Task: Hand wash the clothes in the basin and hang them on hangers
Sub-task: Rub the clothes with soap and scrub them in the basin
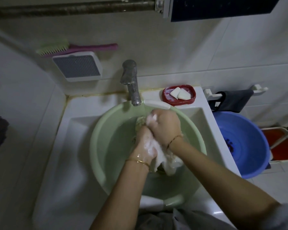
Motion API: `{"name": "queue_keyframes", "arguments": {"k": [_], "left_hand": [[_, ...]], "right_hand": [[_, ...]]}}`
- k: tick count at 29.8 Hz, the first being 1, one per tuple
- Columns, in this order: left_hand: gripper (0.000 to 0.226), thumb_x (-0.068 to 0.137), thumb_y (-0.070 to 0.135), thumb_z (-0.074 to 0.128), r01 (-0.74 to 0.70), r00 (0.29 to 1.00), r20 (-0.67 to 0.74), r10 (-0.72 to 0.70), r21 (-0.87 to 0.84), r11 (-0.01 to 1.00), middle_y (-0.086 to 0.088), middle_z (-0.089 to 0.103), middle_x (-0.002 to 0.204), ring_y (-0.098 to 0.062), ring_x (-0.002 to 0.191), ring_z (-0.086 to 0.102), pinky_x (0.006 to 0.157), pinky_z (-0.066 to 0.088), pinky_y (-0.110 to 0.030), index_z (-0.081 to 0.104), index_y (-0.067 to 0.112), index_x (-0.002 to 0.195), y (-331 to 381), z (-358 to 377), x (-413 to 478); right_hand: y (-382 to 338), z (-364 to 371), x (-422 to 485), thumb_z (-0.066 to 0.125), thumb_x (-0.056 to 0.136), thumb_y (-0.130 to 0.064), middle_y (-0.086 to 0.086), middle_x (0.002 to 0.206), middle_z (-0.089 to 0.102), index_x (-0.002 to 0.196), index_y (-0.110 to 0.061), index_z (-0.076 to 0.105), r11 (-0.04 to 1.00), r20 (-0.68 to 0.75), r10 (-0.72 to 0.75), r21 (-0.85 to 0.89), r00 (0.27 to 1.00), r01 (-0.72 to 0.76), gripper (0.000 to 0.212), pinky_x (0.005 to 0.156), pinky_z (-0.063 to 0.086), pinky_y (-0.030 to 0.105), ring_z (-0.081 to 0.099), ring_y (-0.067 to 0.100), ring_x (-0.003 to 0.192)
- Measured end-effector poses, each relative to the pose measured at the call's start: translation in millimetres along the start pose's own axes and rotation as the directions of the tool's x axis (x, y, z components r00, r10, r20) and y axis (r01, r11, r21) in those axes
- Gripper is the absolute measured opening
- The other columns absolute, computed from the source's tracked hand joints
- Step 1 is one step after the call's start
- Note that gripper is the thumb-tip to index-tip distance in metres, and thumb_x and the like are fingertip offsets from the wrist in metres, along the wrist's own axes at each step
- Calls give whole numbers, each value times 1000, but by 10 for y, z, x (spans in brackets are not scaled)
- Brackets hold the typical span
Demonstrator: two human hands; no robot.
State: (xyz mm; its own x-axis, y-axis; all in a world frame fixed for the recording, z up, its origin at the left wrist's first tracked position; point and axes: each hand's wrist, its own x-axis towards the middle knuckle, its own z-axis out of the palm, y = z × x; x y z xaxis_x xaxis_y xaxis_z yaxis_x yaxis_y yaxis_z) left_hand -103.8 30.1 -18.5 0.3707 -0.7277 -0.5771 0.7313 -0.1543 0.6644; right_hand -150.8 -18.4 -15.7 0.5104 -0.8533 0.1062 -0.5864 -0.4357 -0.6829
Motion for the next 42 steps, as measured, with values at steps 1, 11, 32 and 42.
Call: {"name": "queue_keyframes", "arguments": {"k": [1,11,32,42], "left_hand": [[32,103,19,26,56,994,-88,-59,-28,998,-10,52,83,-19,75,51,62,44,-23,53,9,88,9,-19,28],[30,99,35,43,-167,985,89,146,337,927,-2,67,76,-12,65,66,60,54,-23,60,13,88,363,-89,158],[15,96,19,52,-106,989,131,71,286,952,-4,69,81,-13,71,65,61,52,-22,63,10,92,221,-464,352],[36,101,35,35,115,991,-62,-117,-33,993,1,62,61,-14,56,60,52,47,-29,52,15,77,-23,-36,122]], "right_hand": [[-47,74,-122,51,88,-29,9,67,63,75,-14,66,996,-32,-87,-6,996,87,25,62,47,31,61,28,68],[316,-31,106,58,75,-68,2,98,71,107,-15,63,798,382,126,509,916,-323,62,88,53,40,68,18,93],[452,-279,142,61,89,-17,6,111,65,123,-14,56,913,0,263,323,965,-249,35,90,46,35,59,25,104],[2,20,99,51,90,-39,0,55,47,56,-18,43,969,34,243,37,969,-244,41,55,32,28,51,26,63]]}}
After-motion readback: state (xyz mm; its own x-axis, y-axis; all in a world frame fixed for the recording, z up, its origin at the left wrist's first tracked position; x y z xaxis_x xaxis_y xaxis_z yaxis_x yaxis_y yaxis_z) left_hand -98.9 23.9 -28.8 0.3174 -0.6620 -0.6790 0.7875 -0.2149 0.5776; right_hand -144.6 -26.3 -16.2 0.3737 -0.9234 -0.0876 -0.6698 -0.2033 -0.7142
